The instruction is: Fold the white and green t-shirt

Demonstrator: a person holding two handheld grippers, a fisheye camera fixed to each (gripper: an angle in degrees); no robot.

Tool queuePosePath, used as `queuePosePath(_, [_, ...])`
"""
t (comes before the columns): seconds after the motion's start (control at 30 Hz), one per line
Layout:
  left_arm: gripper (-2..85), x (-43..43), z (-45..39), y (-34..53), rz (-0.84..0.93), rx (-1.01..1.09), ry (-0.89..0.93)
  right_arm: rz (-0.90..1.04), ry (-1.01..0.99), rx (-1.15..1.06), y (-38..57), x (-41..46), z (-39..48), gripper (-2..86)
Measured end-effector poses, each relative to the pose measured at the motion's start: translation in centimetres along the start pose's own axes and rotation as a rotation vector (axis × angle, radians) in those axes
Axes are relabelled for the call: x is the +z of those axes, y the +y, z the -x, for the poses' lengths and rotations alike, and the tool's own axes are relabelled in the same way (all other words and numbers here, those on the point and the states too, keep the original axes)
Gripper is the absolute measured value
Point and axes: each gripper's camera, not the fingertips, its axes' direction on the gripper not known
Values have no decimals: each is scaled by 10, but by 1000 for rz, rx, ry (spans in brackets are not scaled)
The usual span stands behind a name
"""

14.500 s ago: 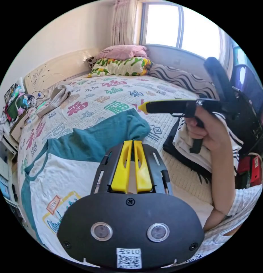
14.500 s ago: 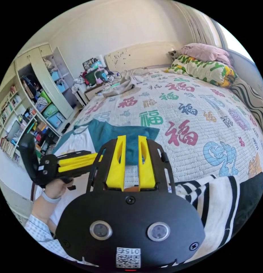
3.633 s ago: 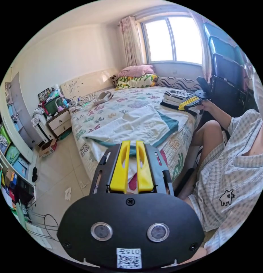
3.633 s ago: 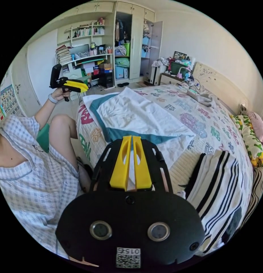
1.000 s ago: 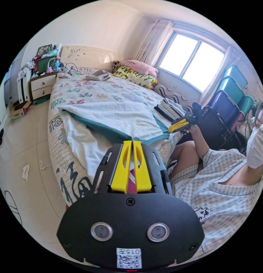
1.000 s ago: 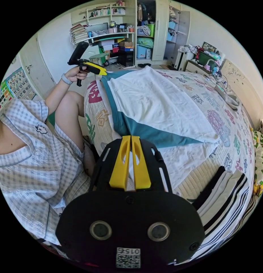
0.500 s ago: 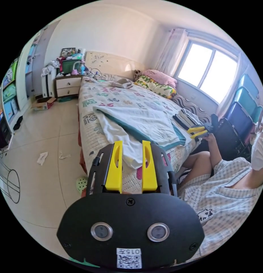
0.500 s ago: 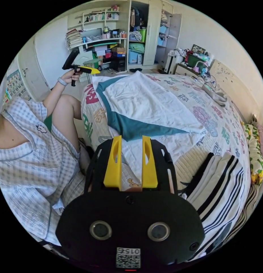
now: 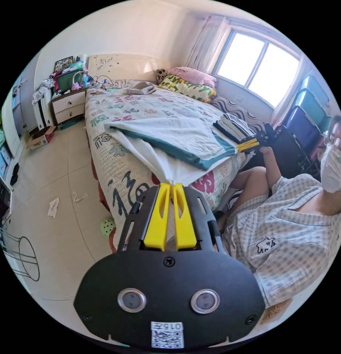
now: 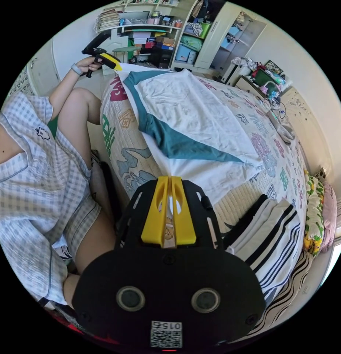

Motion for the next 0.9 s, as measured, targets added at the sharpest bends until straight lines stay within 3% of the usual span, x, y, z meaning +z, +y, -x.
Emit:
queuePosePath(0.13, [43,14,-3,0,99,15,-38,14,-32,44,-4,10,-3,0])
queuePosePath(0.23, [80,1,-2,8,64,-2,-24,-159,-6,150,0,-21,-13,-4])
queuePosePath(0.3, [81,-24,-1,34,-135,-58,-23,-389,1,175,-9,-50,-16,3])
queuePosePath(0.4, [70,-35,18,78,-493,-276,12,-489,74,130,-72,-47,-8,18])
queuePosePath(0.53, [71,-46,33,95,-654,-407,-8,-448,94,25,-185,-1,9,39])
queuePosePath(0.67, [75,-9,45,115,-637,-548,-27,-316,7,-52,-315,64,10,64])
queuePosePath(0.77, [79,0,56,110,-584,-501,75,-250,26,-35,-391,104,6,71])
queuePosePath(0.9, [82,10,60,108,-511,-452,62,-80,108,-16,-472,162,3,88])
